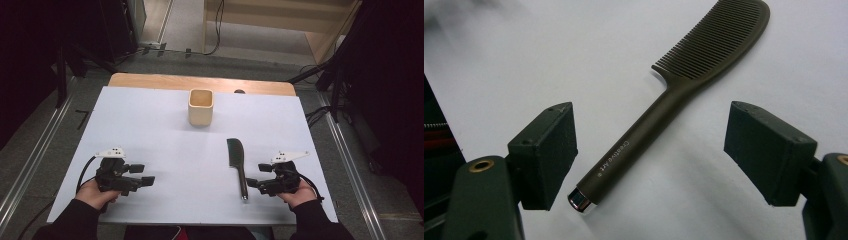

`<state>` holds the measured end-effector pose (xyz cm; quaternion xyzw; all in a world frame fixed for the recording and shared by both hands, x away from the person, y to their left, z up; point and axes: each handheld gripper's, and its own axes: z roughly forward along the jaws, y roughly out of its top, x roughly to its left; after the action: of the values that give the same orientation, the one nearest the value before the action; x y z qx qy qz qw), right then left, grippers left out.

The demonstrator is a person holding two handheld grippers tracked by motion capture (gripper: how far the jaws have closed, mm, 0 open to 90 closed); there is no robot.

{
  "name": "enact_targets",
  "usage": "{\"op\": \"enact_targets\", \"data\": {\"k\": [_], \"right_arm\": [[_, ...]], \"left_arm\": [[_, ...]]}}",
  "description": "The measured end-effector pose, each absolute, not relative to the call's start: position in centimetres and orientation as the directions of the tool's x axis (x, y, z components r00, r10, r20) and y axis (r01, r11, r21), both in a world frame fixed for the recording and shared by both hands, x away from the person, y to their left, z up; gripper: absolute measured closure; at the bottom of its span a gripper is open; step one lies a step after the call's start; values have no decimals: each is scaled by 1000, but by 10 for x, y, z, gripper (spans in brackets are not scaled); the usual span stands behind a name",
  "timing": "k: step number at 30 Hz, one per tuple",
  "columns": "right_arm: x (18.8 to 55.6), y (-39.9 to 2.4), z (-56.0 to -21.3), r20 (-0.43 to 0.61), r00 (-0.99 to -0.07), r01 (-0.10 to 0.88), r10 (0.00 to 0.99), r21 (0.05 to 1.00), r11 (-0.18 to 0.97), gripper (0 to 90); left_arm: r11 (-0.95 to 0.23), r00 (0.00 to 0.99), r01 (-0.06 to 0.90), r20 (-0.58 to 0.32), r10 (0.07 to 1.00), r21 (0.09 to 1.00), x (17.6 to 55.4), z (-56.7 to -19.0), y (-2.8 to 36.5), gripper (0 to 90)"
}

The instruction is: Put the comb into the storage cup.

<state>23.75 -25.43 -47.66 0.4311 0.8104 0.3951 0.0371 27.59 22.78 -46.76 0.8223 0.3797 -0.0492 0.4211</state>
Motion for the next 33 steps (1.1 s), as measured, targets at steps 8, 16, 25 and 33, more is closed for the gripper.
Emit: {"op": "enact_targets", "data": {"k": [8, 16, 25, 33], "right_arm": [[239, -255, -475, 285, -633, 667, 720, 673, 319, 195], [240, -255, -475, 289, -632, 664, 719, 681, 310, 195], [241, -255, -475, 298, -629, 673, 718, 671, 311, 196], [241, -255, -475, 297, -632, 672, 716, 670, 315, 196]], "left_arm": [[-367, 715, 660, -400, 573, 655, 275, -467, 225, 256], [-366, 715, 661, -401, 573, 655, 276, -467, 225, 257], [-372, 719, 657, -397, 571, 655, 276, -467, 224, 257], [-375, 720, 657, -396, 570, 654, 276, -467, 224, 257]]}}
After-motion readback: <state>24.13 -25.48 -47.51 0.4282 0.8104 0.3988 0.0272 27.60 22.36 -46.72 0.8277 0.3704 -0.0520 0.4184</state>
